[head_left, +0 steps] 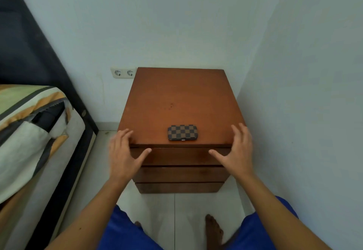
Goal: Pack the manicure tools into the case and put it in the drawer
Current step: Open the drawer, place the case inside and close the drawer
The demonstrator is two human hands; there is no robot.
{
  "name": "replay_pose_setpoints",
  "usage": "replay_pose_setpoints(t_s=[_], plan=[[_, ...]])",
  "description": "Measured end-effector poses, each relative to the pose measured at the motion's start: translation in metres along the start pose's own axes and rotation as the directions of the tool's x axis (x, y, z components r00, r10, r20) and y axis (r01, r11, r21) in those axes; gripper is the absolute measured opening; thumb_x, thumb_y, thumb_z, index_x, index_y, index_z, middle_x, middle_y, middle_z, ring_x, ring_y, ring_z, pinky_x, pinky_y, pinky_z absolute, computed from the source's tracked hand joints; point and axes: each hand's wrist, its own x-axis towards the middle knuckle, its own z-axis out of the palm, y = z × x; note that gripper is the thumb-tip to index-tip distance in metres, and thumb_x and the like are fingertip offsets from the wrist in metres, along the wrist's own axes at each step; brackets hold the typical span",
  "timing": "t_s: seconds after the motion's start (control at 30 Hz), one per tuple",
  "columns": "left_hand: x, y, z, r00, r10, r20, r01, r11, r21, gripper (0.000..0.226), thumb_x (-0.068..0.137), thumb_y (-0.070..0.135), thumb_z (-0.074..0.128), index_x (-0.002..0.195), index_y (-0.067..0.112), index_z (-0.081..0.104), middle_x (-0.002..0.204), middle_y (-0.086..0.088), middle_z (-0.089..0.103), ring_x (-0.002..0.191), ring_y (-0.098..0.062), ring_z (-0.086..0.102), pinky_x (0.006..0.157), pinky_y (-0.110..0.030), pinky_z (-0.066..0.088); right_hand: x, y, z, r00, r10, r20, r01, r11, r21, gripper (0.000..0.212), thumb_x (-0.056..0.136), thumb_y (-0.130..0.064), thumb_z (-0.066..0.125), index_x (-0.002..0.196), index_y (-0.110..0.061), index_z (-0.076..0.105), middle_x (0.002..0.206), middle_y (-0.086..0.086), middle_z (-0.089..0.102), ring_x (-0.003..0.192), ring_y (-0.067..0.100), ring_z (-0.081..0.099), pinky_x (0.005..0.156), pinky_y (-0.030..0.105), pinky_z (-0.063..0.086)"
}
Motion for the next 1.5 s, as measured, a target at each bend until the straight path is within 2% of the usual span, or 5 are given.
replay_pose_setpoints(t_s=[0.1, 0.2, 0.37, 0.63, 1.5], plan=[[-0.011, -0.018, -0.001, 0.962, -0.268, 0.05, 0.273, 0.943, -0.19, 0.115, 0.074, 0.064, 0.087, 0.161, 0.017, 0.028, 0.168, -0.007, 0.031, 0.157, -0.028, 0.027, 0.125, -0.051, 0.028, -0.009, 0.022, 0.002, 0.943, 0.333, 0.017, -0.331, 0.928, 0.172, 0.148, 0.053, -0.074, 0.09, 0.163, -0.021, 0.005, 0.172, 0.013, 0.007, 0.159, 0.031, 0.007, 0.126, 0.054, 0.017], [-0.012, -0.021, 0.003, 0.923, -0.34, 0.182, 0.385, 0.798, -0.463, 0.1, 0.077, 0.056, 0.089, 0.155, 0.029, 0.033, 0.15, 0.008, 0.049, 0.14, -0.018, 0.048, 0.117, -0.048, 0.044, -0.009, 0.035, 0.007, 0.88, 0.449, 0.157, -0.474, 0.806, 0.353, 0.155, 0.05, -0.076, 0.089, 0.164, -0.017, 0.001, 0.172, 0.012, 0.015, 0.159, 0.03, 0.017, 0.127, 0.048, 0.021], [-0.012, -0.016, -0.002, 0.889, -0.42, 0.182, 0.452, 0.744, -0.492, 0.078, 0.089, 0.048, 0.081, 0.151, 0.019, 0.044, 0.144, -0.004, 0.061, 0.133, -0.026, 0.059, 0.112, -0.047, 0.05, -0.01, 0.035, 0.012, 0.884, 0.446, 0.142, -0.455, 0.747, 0.484, 0.121, 0.073, -0.05, 0.09, 0.162, -0.011, 0.017, 0.166, 0.008, 0.032, 0.154, 0.027, 0.031, 0.122, 0.036, 0.025], [-0.035, -0.006, -0.013, 0.885, -0.445, 0.137, 0.459, 0.781, -0.423, 0.077, 0.09, 0.042, 0.082, 0.152, 0.012, 0.049, 0.142, -0.011, 0.065, 0.131, -0.03, 0.061, 0.11, -0.044, 0.049, -0.026, 0.043, 0.008, 0.876, 0.456, 0.16, -0.473, 0.74, 0.479, 0.111, 0.073, -0.057, 0.087, 0.157, -0.014, 0.028, 0.157, 0.008, 0.045, 0.146, 0.029, 0.042, 0.12, 0.049, 0.038], [-0.15, 0.006, -0.059, 0.862, -0.481, 0.16, 0.498, 0.745, -0.443, 0.083, 0.092, 0.041, 0.08, 0.158, 0.013, 0.039, 0.153, -0.015, 0.055, 0.141, -0.034, 0.054, 0.113, -0.046, 0.048, -0.137, 0.047, -0.039, 0.873, 0.454, 0.179, -0.484, 0.766, 0.423, 0.102, 0.08, -0.053, 0.084, 0.155, -0.01, 0.03, 0.15, 0.012, 0.048, 0.138, 0.033, 0.051, 0.113, 0.044, 0.047]])
